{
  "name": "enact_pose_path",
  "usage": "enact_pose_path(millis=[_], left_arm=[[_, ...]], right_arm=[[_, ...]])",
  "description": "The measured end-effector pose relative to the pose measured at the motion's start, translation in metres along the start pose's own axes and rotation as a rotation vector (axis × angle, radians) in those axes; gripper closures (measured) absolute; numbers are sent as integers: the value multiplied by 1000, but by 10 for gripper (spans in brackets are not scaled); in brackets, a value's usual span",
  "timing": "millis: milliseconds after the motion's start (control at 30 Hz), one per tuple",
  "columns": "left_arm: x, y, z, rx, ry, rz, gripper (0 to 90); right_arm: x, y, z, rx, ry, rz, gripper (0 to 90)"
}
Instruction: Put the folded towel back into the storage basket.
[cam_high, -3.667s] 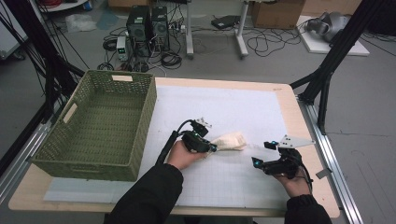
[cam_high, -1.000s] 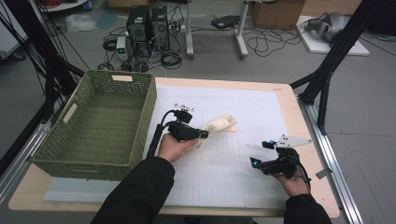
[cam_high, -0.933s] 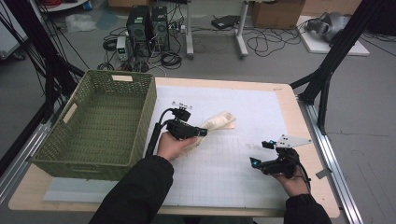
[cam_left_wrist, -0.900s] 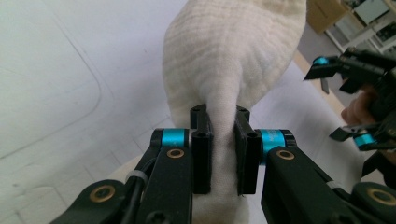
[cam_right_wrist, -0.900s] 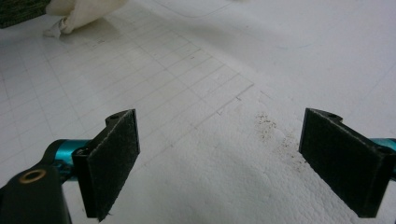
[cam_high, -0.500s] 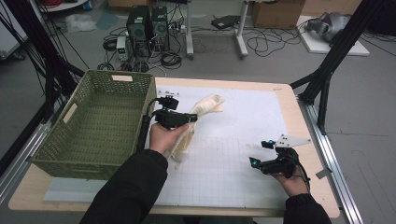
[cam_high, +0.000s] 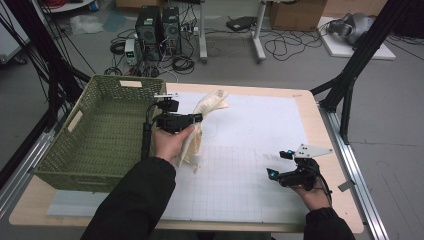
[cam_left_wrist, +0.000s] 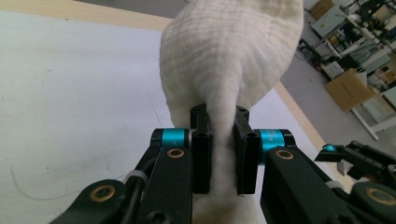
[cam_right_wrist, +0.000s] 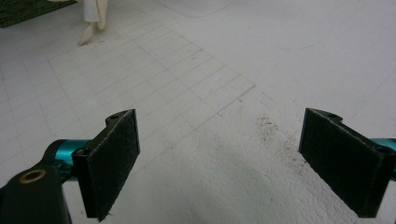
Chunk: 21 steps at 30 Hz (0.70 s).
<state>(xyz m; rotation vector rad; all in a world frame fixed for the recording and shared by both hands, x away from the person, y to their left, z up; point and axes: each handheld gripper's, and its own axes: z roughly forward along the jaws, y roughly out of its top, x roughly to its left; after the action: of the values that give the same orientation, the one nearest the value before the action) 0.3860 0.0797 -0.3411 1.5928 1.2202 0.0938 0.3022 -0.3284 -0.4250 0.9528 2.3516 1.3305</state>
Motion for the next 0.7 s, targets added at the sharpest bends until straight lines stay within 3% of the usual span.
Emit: enact_pose_path(millis=[333,567,700], left_arm=[[-13,-1,-12,-51,68,12,803],[-14,5,-31,-75,125,25,804],[-8,13,-44,-94,137,7,804]], right_arm=[[-1,0,1,1,-1,-4,117],[-1,2,6,4,8,-18,116],[-1,3,6,7,7,-14,117]])
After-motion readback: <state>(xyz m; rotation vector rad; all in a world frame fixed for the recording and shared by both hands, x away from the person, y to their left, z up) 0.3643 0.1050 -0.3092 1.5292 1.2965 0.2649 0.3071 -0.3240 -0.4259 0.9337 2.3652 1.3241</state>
